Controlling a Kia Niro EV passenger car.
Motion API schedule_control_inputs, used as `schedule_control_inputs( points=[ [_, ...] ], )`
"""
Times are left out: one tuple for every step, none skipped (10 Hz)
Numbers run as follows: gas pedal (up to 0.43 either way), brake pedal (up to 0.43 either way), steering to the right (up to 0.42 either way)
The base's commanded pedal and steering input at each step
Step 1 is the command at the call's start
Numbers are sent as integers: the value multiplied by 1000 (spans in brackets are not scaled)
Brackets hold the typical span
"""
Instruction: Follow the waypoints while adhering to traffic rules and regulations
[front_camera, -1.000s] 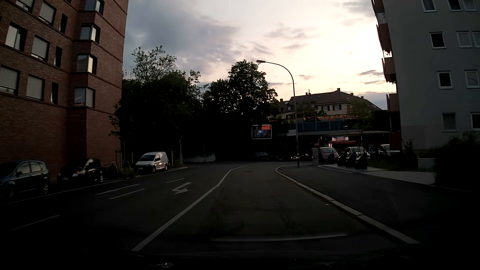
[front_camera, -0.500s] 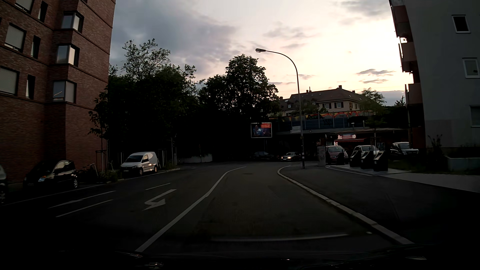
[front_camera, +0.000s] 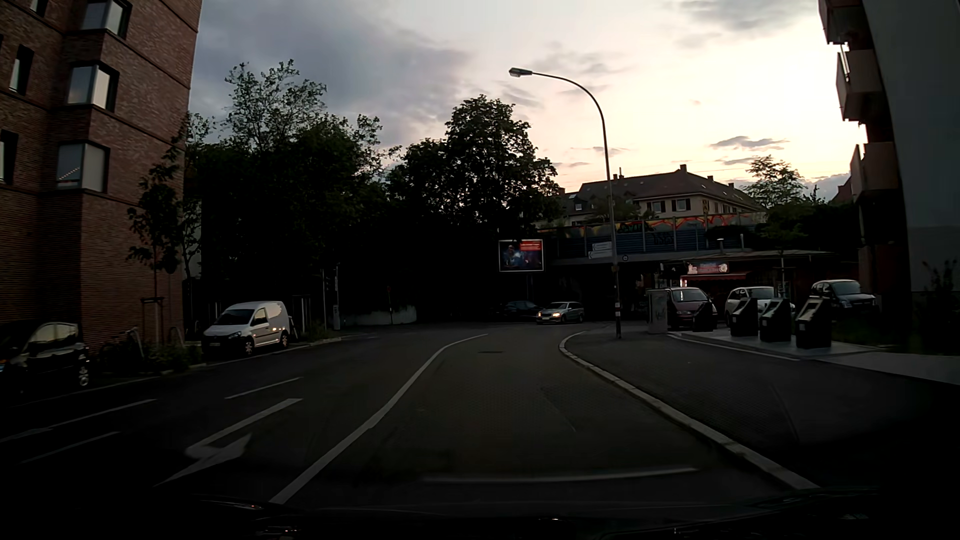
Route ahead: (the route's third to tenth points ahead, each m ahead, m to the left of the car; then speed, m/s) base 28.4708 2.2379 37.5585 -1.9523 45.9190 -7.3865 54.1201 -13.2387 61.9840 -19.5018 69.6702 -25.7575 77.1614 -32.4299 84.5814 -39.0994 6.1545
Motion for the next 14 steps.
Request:
schedule_control_inputs(
  points=[
    [39,0,8],
    [59,0,9],
    [59,0,10],
    [59,0,7],
    [59,0,3],
    [59,0,2],
    [59,0,2],
    [59,0,2],
    [59,0,0],
    [59,0,-5],
    [59,0,-10],
    [59,0,-10],
    [59,0,-11],
    [47,0,-12]
  ],
)
